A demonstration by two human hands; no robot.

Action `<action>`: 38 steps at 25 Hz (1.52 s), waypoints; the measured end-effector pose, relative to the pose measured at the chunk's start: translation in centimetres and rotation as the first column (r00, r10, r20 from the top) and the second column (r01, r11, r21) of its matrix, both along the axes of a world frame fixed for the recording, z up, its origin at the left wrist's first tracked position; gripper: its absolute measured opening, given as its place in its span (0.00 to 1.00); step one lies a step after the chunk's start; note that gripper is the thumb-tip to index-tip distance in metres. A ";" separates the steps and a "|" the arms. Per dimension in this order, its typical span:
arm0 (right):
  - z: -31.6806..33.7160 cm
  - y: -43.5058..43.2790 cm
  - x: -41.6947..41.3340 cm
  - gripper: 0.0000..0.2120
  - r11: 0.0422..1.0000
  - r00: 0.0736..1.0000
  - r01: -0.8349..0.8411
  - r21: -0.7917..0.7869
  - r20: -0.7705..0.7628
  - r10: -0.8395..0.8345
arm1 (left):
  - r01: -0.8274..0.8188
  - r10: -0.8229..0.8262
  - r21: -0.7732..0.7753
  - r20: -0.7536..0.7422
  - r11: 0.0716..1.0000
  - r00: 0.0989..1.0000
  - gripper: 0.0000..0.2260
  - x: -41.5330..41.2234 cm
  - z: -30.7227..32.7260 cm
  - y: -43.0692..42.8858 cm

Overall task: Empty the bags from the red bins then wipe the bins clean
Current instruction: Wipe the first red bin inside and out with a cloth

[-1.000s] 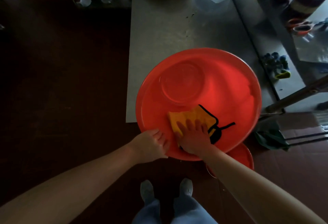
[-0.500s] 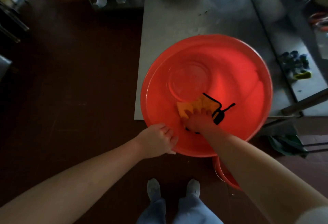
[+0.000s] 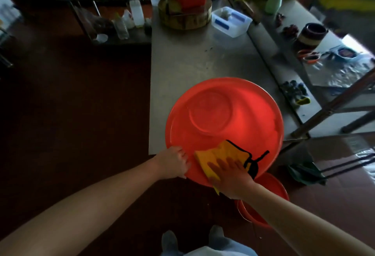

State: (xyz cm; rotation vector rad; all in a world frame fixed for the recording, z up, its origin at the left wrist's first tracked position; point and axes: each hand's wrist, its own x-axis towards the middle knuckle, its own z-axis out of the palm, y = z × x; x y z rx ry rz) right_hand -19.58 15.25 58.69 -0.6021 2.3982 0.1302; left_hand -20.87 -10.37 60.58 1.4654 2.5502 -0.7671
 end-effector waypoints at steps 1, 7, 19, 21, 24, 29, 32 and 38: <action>0.4 0.4 0.0 0.45 0.999 0.999 -0.052 -0.002 -0.001 0.052 | 0.000 0.000 -0.006 -0.003 1.000 1.000 0.24 -0.1 0.5 -0.2; 2.0 2.4 -1.2 0.38 0.960 0.960 -0.244 0.137 -0.104 0.259 | 0.056 -0.057 -0.021 -0.058 0.998 0.997 0.20 -1.3 4.0 -3.9; -0.2 0.1 -2.1 0.39 0.963 0.896 -0.239 0.123 -0.354 0.268 | -0.420 0.419 0.040 0.025 0.907 0.908 0.27 2.8 -0.4 -0.4; 0.0 -0.1 -2.1 0.39 0.969 0.898 -0.217 0.116 -0.366 0.244 | -0.495 0.494 0.137 0.048 0.858 0.868 0.26 3.2 -1.8 2.1; 0.6 -0.5 -1.9 0.40 0.971 0.924 -0.201 0.127 -0.305 0.231 | -0.516 0.525 0.209 0.013 0.831 0.851 0.20 3.1 -2.4 3.5; 1.2 0.1 -2.6 0.40 0.966 0.909 -0.228 0.120 -0.330 0.255 | -0.452 0.463 0.147 -0.043 0.880 0.885 0.21 2.3 -1.6 1.8; 1.9 1.0 -3.7 0.39 0.955 0.909 -0.259 0.143 -0.300 0.291 | -0.403 0.413 0.115 -0.076 0.908 0.908 0.20 1.1 0.5 -0.4; 2.4 1.0 -4.3 0.39 0.918 0.879 -0.361 0.163 -0.269 0.393 | -0.438 0.437 0.015 -0.111 0.899 0.893 0.21 0.6 2.0 -0.8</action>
